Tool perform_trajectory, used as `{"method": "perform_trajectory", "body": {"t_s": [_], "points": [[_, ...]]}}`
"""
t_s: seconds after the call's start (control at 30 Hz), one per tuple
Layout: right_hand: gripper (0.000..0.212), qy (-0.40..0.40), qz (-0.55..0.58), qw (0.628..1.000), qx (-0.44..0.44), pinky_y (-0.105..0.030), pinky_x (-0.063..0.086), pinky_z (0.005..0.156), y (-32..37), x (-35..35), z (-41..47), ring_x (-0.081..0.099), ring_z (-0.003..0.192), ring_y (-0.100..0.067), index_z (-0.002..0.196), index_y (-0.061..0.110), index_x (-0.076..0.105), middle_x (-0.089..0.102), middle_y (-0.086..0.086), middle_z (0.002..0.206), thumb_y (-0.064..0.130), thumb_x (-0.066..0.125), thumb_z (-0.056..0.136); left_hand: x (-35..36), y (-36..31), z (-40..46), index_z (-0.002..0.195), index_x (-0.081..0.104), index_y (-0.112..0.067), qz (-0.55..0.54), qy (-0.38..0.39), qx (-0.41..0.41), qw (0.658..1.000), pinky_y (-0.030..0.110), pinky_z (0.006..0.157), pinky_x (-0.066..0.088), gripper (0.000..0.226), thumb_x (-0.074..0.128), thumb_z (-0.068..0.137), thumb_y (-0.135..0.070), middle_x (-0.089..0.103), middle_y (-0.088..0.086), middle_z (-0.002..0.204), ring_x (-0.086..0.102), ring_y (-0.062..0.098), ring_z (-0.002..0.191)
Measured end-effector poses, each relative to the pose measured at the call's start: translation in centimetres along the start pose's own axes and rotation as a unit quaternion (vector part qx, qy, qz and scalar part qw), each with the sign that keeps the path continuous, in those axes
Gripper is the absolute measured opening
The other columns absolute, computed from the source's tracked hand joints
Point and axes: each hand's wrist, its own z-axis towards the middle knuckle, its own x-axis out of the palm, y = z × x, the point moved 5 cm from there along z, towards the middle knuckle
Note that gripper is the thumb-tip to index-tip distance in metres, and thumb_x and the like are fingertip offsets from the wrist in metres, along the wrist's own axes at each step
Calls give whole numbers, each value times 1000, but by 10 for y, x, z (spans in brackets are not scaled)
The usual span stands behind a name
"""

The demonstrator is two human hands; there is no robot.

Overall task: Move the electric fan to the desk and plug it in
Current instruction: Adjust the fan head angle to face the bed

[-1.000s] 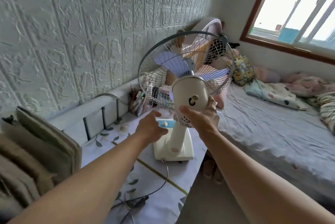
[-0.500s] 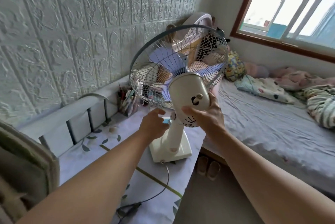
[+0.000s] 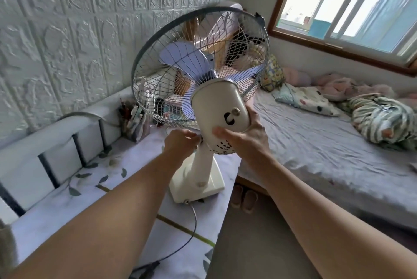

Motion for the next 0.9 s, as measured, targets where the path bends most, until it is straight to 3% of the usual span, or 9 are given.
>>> {"method": "perform_trajectory", "body": {"t_s": [0.2,0.27,0.33,0.4,0.57,0.67,0.77,0.83,0.9], "points": [[98,-10,-8,1000,4,-29,50,84,-3,3,2,58,102,-18,138,32,41,60,4,109,42,82,49,3,-6,5,54,56,-17,1,1,-20,1000,22,56,45,29,63,82,-15,58,-2,49,53,11,49],[97,-8,-8,1000,1,-28,50,82,-3,3,2,57,102,-17,139,32,40,59,4,110,37,86,54,3,-4,7,46,54,-13,-16,0,-57,998,23,54,48,37,61,81,-12,54,-3,34,53,13,40],[92,-4,-8,1000,-1,-24,48,77,-3,2,2,56,99,-16,139,31,39,58,5,108,31,86,60,6,2,8,48,53,-7,-78,8,-99,992,19,41,47,34,60,82,-3,49,-2,26,49,11,27],[90,-6,-11,1000,0,-24,49,77,-4,2,3,56,99,-16,137,31,41,59,4,108,31,86,60,8,0,7,64,52,-3,-146,9,-105,984,17,34,44,22,55,85,3,54,5,35,49,14,30],[89,-8,-18,1000,9,-35,54,87,-6,4,6,59,101,-19,134,32,43,61,3,109,37,85,56,8,0,1,87,53,-9,-122,34,-8,992,27,56,52,11,63,85,-9,62,7,70,57,18,60],[103,-9,-19,1000,9,-38,55,87,-5,6,3,60,101,-18,135,33,42,63,3,110,52,77,40,3,3,0,82,58,-15,-51,29,44,997,32,72,58,14,71,79,-13,66,3,79,62,19,76],[100,-9,-21,1000,10,-34,55,83,-6,7,3,61,100,-17,134,34,43,63,4,108,51,76,41,1,3,3,69,56,-20,-24,25,63,997,33,71,58,20,71,82,-18,63,-2,66,61,16,62],[97,-14,-16,1000,16,-36,56,84,-7,6,3,61,100,-18,131,35,44,63,3,107,50,76,40,3,2,2,61,58,-15,-11,15,58,998,28,59,57,28,66,87,-22,60,-1,55,56,11,47],[100,-14,-15,1000,21,-39,56,86,-8,7,3,61,100,-19,130,35,44,63,3,107,54,73,36,8,7,1,55,56,-11,-68,19,0,998,19,44,49,36,60,90,-19,55,2,49,48,7,32]]}}
